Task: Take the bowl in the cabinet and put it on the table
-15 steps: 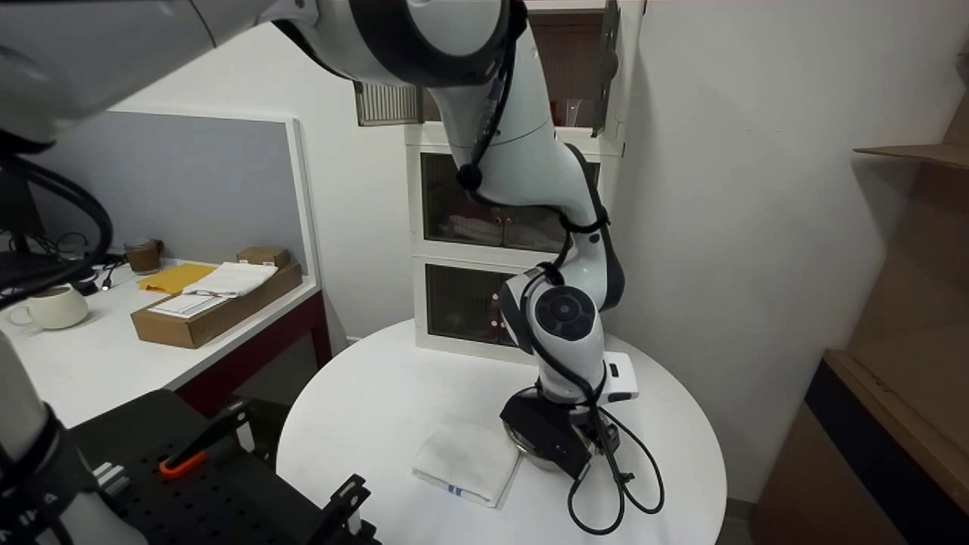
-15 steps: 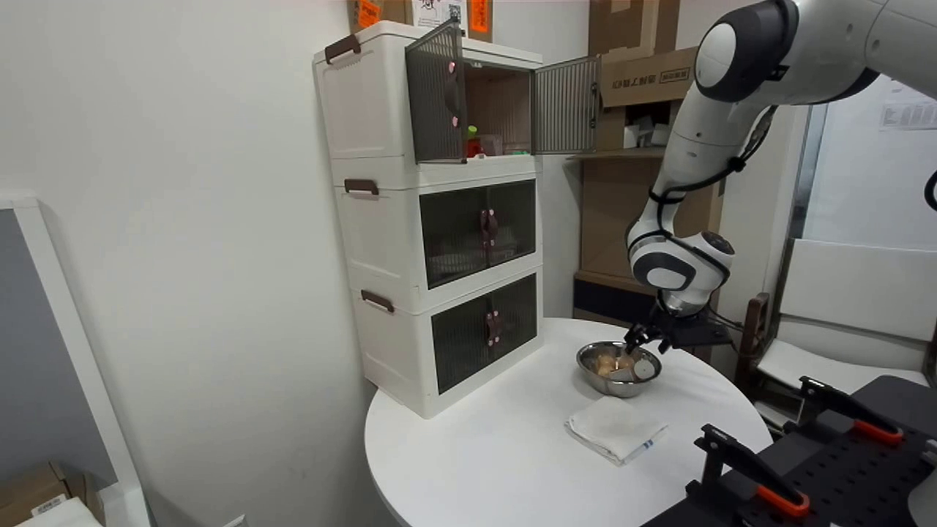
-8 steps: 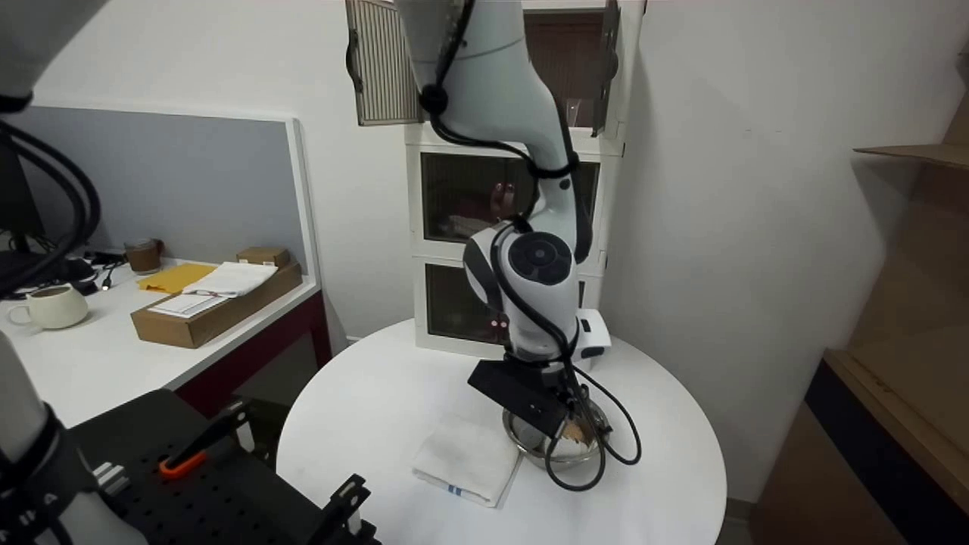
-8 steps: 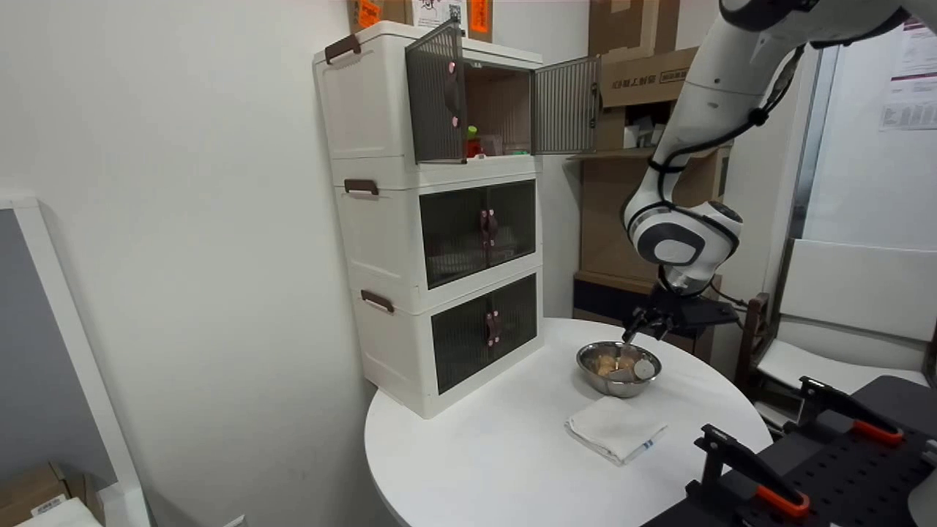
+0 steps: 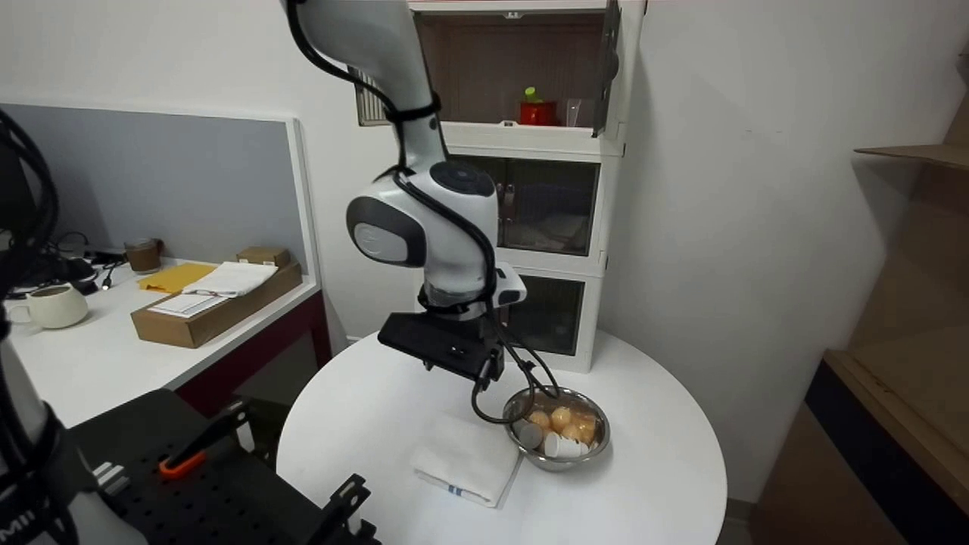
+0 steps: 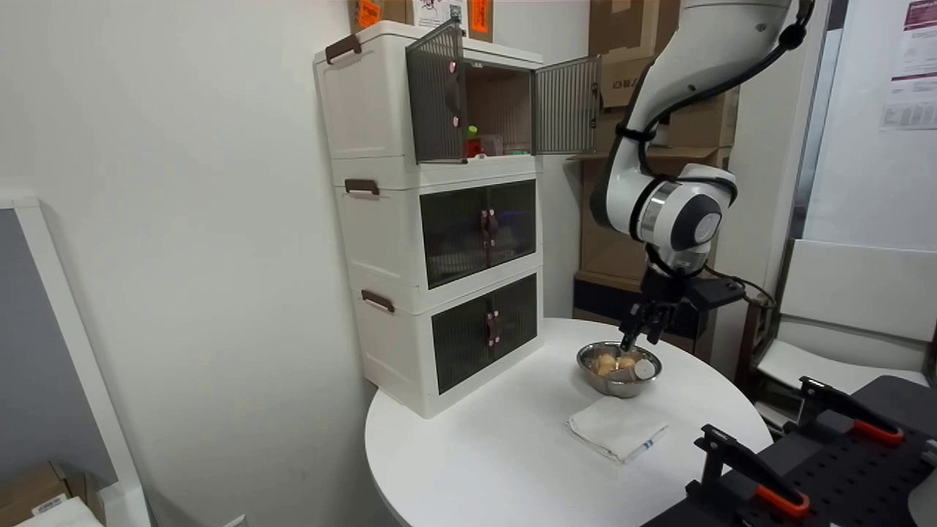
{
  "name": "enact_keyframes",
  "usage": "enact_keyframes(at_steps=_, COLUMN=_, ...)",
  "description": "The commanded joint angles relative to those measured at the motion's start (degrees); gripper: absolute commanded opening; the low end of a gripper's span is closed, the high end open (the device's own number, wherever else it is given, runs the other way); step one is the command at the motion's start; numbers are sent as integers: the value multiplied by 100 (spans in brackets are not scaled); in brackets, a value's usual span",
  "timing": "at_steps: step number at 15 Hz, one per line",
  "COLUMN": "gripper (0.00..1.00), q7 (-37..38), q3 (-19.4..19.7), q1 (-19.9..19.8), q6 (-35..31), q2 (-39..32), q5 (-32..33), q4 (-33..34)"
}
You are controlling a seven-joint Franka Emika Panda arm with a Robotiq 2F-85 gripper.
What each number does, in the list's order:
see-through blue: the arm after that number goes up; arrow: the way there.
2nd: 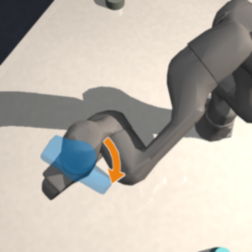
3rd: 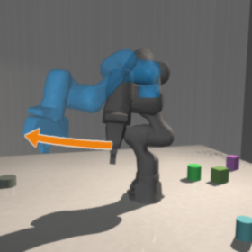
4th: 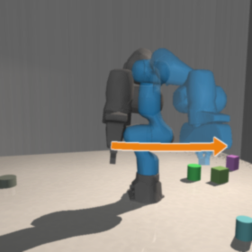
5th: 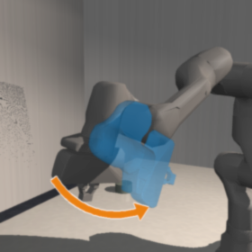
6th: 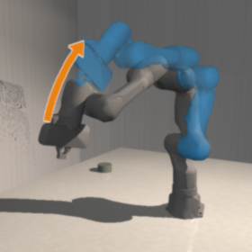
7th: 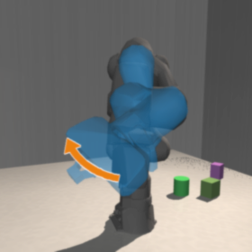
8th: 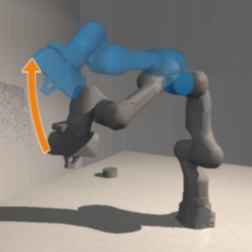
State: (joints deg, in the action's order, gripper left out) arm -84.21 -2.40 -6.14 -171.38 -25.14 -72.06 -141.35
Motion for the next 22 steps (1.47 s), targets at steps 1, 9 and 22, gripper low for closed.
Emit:
enact_keyframes(at_steps=1, gripper=100, q7=1216, q3=292, q1=521, q6=79, q2=1281, q5=694, q4=-932)
enact_keyframes(at_steps=9, gripper=100, q7=3693, q3=409, q1=620, q6=-177, q2=2725, q5=3144, q4=-1436)
enact_keyframes(at_steps=22, gripper=100, q7=6639, q3=570, q1=497, q6=4512, q2=4676, q5=6210, q4=907)
